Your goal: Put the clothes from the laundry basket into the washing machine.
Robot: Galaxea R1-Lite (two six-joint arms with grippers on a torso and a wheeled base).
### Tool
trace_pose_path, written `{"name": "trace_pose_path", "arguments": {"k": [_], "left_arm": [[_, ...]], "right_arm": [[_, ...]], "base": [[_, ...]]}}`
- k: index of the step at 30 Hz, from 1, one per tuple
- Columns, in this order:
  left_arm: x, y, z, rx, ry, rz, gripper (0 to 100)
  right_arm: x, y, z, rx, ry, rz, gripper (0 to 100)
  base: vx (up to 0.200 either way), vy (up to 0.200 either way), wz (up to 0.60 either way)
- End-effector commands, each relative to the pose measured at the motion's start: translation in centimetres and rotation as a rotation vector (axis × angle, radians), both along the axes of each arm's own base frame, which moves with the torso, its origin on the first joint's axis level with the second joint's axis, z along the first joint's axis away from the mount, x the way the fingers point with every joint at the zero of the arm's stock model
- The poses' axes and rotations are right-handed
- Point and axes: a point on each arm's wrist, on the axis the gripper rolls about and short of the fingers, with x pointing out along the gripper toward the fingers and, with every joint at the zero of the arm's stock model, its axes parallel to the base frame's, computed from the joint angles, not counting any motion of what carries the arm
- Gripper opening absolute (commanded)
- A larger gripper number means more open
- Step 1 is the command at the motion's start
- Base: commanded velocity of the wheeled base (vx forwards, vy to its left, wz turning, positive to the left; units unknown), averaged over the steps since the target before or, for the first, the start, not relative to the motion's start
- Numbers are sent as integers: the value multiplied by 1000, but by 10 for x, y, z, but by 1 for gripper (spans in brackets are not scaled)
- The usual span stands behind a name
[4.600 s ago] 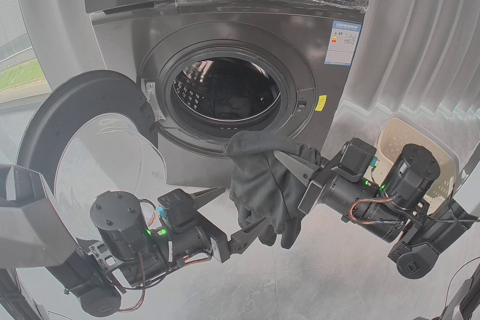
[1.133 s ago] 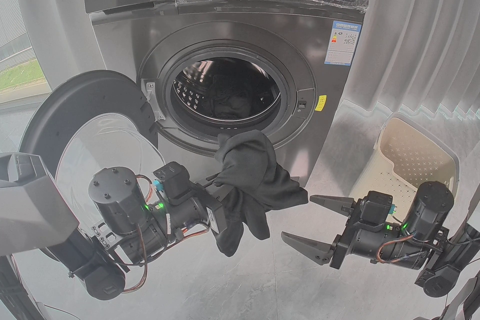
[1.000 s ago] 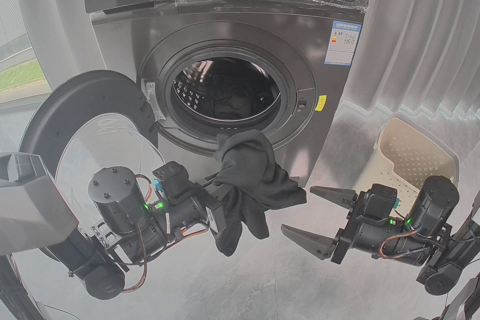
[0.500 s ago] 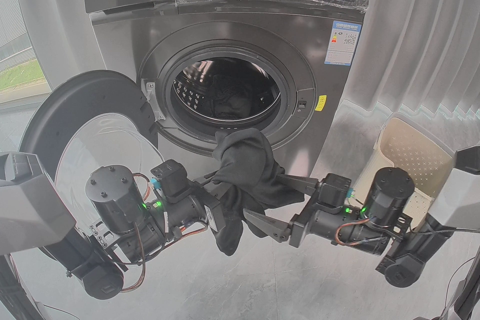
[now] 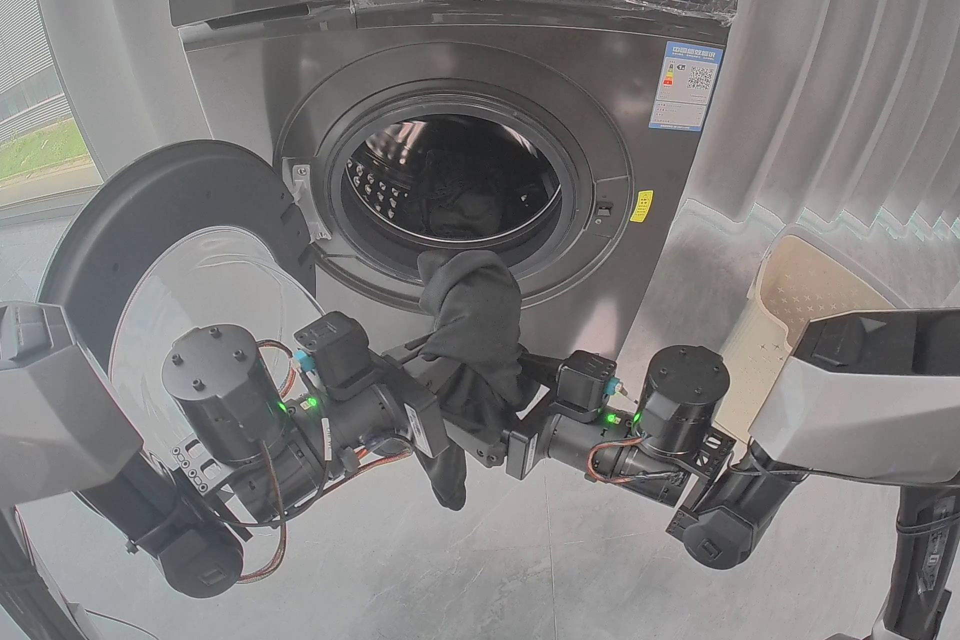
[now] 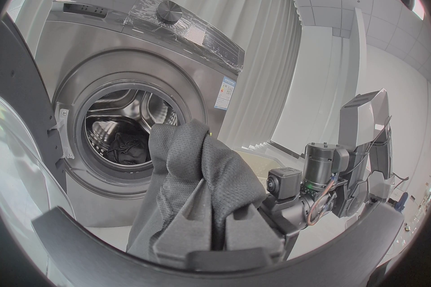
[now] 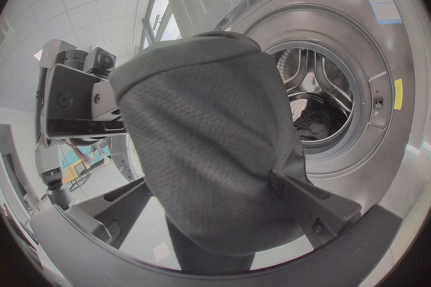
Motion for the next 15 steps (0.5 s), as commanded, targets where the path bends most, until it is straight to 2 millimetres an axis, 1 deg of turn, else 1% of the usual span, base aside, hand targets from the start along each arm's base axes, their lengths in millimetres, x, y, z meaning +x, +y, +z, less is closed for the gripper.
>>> {"name": "trace_pose_path", "arguments": {"k": [1,4,9,10,13,15], "left_arm": [[0,0,1,-7,0,-3,0],[0,0,1,-9,0,0,0],[1,0,1,-11,-3,0,0],[1,-1,2,-12,-4,0,0],[2,0,2,-13,-5,3,0],[2,1,2,-13,-5,6,0]], "right_arm": [[5,10,-6,11,1,-1,100],[4,11,-3,17,-6,2,100],[-2,13,-5,9,3,10,100],[-4,13,-6,4,8,13,0],[-9,14,-7,1,13,25,0],[-11,15,-4,5,9,29,0]], "base": [[0,0,0],[0,0,0],[0,0,0],[0,0,0],[0,0,0],[0,0,0]]}}
